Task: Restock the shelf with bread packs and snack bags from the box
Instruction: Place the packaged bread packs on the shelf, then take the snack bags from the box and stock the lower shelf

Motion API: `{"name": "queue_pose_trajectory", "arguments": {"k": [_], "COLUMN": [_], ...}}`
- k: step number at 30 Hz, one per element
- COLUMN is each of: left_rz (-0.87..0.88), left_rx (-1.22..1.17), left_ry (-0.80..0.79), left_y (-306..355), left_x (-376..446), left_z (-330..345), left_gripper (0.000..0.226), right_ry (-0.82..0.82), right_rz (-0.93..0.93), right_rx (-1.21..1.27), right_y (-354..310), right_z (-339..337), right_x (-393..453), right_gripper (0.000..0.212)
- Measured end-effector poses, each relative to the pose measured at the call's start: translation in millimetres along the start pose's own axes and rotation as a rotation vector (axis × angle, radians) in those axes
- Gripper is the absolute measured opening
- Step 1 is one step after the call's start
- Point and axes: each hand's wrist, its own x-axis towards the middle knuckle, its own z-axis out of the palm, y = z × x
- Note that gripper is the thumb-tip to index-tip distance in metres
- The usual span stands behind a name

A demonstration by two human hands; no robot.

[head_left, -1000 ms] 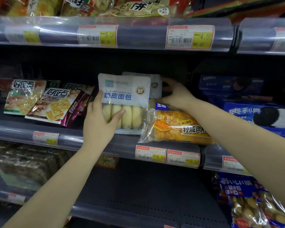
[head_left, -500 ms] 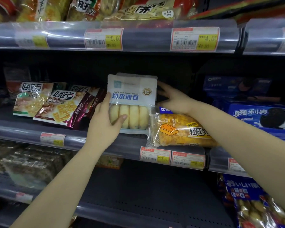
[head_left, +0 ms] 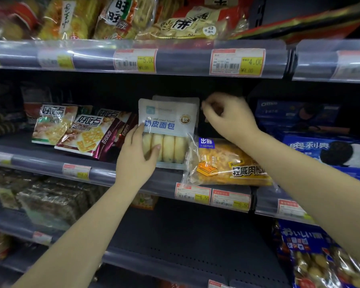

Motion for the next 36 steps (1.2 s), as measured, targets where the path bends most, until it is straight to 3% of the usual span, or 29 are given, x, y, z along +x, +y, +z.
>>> {"name": "queue_pose_trajectory", "arguments": {"k": [4, 10, 15, 21, 25, 29, 32, 36], "left_rz": [-0.056, -0.086, -0.203, -0.323, -0.439, -0.592, -0.709, -0.878], "left_rx": [-0.051, -0.078, -0.063, -0.006, 0.056, 0.077, 0.105, 0.157], "left_ry": [-0.041, 0.034, 0.046, 0.048, 0.021, 0.039, 0.038, 0.022], "left_y": [5.1, 21.7, 34.2, 41.0, 28.9, 5.8, -18.2, -51.3], "left_x": [-11.3, -55.2, -94.7, -152.4, -198.2, -252.0, -302.9, -373.1], "left_z": [-10.4, -30.0, -51.8, -81.6, -100.1, -116.7, -128.2, -138.1], "left_gripper": [0.063, 0.045, 0.037, 0.035, 0.037, 0.033, 0.027, 0.025], "right_ry": [-0.239, -0.245, -0.381, -0.259, -0.191, -0.322, -0.477, -0.686], "right_rz": [-0.179, -0.375, -0.416, -0.361, -0.508, -0.621, -0.448, -0.053], "right_rx": [-0.046, -0.046, -0.251, -0.312, -0.289, 0.092, 0.517, 0.946], "right_y": [-19.2, -27.8, -20.0, -16.6, -37.4, -85.0, -125.2, -180.3], "right_z": [-23.1, -28.8, -12.7, 10.2, 13.8, 26.5, 58.7, 114.2], "right_x": [-12.9, -59.9, -84.8, -94.2, -107.4, -157.7, -202.2, -252.3], "right_gripper": [0.027, 0.029, 0.056, 0.045, 0.047, 0.039, 0.031, 0.024]}}
